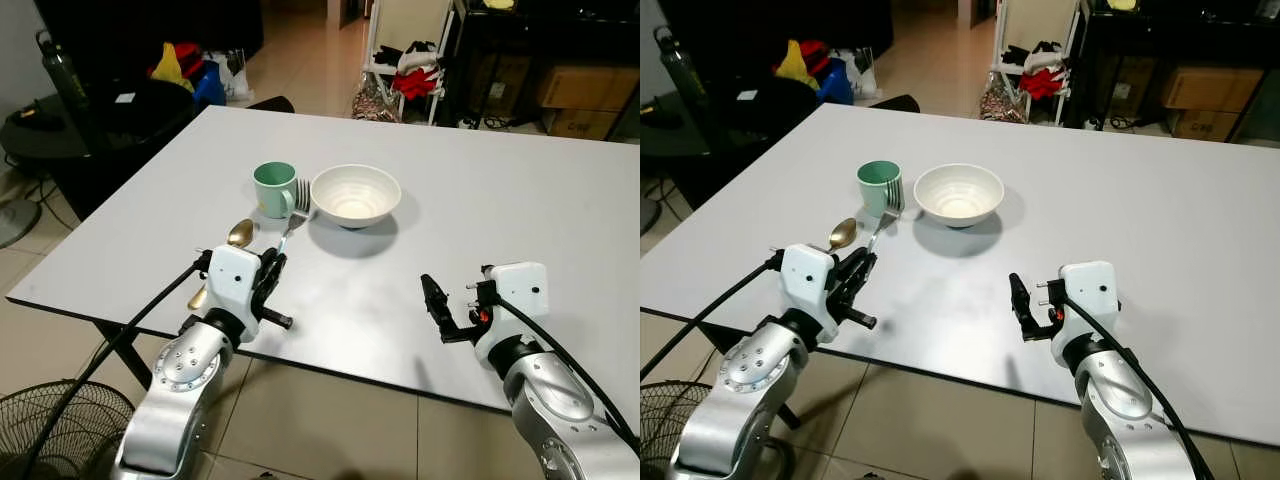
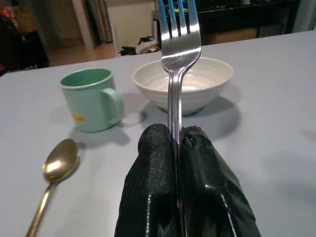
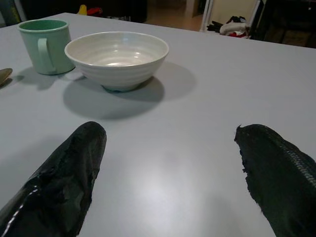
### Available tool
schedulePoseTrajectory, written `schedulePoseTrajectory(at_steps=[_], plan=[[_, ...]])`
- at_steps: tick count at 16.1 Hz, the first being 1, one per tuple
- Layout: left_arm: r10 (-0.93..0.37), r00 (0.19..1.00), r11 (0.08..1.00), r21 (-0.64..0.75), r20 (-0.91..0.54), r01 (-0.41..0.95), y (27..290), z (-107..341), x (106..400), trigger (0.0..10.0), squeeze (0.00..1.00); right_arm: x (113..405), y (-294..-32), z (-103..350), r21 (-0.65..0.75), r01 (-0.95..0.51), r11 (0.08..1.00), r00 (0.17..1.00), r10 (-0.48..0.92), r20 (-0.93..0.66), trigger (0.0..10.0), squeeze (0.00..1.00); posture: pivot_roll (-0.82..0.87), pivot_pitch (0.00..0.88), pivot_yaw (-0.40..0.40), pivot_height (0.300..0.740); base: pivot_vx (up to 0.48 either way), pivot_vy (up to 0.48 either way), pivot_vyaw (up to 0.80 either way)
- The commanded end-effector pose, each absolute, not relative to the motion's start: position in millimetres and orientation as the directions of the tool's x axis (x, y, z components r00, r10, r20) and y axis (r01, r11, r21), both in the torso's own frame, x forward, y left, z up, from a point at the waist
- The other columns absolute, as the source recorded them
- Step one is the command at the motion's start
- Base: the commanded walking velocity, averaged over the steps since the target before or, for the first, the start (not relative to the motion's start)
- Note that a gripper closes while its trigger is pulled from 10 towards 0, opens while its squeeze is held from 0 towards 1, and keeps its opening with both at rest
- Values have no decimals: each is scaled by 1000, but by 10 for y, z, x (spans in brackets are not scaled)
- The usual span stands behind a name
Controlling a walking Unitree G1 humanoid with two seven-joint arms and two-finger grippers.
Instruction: Setting the table
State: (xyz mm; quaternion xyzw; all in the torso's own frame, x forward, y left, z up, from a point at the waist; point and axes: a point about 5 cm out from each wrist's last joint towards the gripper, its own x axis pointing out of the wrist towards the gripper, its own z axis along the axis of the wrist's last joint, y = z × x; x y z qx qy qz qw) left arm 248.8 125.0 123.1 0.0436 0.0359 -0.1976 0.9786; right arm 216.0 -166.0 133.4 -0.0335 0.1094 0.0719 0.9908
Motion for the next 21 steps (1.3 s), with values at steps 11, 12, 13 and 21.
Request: schedulePoseTrajectory(at_steps=[11, 12, 13, 21], plan=[[-377, 920, 919, 81, -105, 385, 1215, 1208, 2621, 10000, 0, 2219, -1653, 1365, -65, -147, 987, 970, 130, -207, 10000, 0, 5, 0, 66, 740, 0, -254, 0], [-373, 921, 920, 87, -113, 383, 1213, 1194, 2640, 10000, 0, 2218, -1658, 1364, -66, -144, 987, 970, 128, -208, 10000, 0, 4, 0, 68, 740, 0, 0, 0], [-375, 920, 919, 87, -111, 385, 1210, 1191, 2644, 10000, 0, 2217, -1661, 1363, -66, -143, 988, 970, 126, -208, 10000, 0, 4, 0, 70, 740, 0, 0, 0], [-403, 906, 904, 96, -129, 416, 1132, 1115, 2687, 10000, 0, 2173, -1660, 1330, -73, -146, 987, 966, 126, -224, 10000, 0, -19, 0, 89, 740, 0, 0, 0]])
